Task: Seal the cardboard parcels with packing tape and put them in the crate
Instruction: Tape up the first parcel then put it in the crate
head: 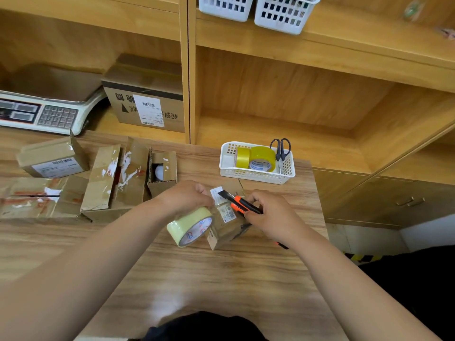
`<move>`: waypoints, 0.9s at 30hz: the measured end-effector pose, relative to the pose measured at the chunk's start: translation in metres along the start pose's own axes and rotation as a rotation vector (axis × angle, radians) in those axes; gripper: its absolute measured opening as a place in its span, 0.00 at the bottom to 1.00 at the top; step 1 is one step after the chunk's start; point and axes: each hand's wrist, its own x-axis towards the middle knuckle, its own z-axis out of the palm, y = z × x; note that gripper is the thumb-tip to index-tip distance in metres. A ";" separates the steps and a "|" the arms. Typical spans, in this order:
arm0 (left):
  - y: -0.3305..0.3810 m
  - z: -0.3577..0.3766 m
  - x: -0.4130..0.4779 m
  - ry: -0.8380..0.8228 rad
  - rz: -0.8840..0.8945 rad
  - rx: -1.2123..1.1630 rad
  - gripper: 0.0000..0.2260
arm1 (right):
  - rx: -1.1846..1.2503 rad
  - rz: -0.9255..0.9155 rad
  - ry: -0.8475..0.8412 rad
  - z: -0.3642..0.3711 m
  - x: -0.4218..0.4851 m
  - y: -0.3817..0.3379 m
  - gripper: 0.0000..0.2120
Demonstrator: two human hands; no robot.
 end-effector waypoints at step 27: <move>0.000 0.002 0.004 0.033 0.009 0.037 0.08 | -0.724 -0.036 0.021 0.002 0.002 -0.043 0.07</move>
